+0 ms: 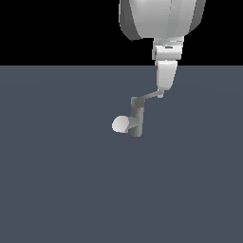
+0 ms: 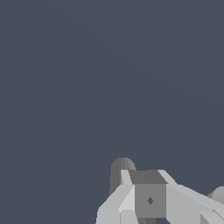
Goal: Turn on the faucet by rotating a designated handle.
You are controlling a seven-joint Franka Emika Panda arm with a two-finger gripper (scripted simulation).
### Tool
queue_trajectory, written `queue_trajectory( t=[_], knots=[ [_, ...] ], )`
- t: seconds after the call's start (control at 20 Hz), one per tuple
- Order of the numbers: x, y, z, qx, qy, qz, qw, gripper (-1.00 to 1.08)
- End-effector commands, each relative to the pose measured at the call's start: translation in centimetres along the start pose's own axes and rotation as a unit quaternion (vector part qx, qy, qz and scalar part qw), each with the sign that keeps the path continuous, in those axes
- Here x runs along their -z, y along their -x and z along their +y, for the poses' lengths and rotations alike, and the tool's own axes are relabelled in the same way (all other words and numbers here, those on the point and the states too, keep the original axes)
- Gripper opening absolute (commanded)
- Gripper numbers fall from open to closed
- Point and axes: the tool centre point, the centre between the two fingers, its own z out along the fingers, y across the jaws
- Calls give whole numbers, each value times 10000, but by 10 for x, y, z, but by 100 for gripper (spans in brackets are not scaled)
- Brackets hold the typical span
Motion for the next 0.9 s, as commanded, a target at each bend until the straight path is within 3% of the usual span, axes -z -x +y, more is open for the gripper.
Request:
queue_trajectory(
  t=[0.0, 0.25, 0.3, 0.85],
  knots=[
    [-9, -6, 14, -38, 110, 10, 9999, -100],
    [-8, -7, 26, -38, 110, 10, 9999, -100],
    [6, 2, 13, 27, -66, -6, 10000, -100],
    [-1, 22, 51, -8, 29, 3, 10000, -100]
  ],
)
